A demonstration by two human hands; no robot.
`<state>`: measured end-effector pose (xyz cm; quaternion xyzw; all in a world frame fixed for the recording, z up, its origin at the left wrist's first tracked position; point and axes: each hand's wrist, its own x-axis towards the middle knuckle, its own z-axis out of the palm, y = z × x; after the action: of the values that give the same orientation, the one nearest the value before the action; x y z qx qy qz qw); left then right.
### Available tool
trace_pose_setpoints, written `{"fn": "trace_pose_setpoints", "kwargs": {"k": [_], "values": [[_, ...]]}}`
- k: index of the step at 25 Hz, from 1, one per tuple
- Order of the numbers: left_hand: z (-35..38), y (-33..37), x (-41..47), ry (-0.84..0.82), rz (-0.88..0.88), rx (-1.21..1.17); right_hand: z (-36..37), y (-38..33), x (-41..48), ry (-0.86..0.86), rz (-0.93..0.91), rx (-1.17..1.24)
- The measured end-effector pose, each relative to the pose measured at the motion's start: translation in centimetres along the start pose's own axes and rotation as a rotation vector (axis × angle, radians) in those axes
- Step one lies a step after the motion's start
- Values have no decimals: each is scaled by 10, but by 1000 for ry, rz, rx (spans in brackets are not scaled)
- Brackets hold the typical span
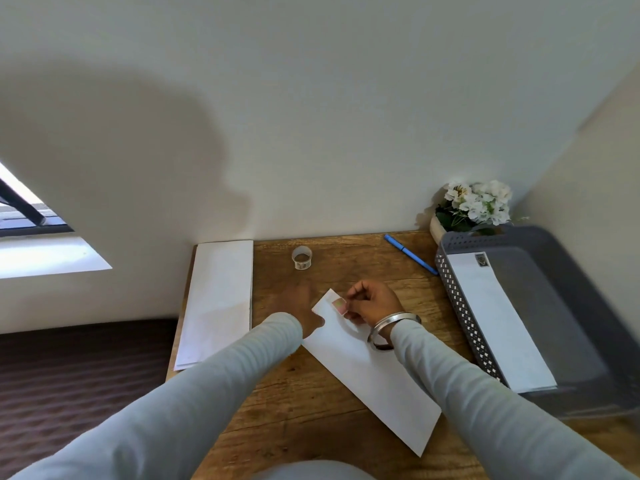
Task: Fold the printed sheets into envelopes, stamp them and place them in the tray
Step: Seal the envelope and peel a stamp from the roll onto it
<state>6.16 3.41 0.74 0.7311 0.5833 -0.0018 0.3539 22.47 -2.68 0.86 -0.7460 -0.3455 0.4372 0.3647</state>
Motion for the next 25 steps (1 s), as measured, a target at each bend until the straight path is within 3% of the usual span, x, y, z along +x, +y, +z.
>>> {"fn": "trace_pose_setpoints", "kwargs": {"k": [4,13,25], "values": [[3,4,10,-16,-69,-101,5,3,0,17,19,20],[4,-4,27,-34,94,-269,11,5,4,0,64,111],[11,-12,31,-49,120,-315,15,-1,10,-12,125,190]]}}
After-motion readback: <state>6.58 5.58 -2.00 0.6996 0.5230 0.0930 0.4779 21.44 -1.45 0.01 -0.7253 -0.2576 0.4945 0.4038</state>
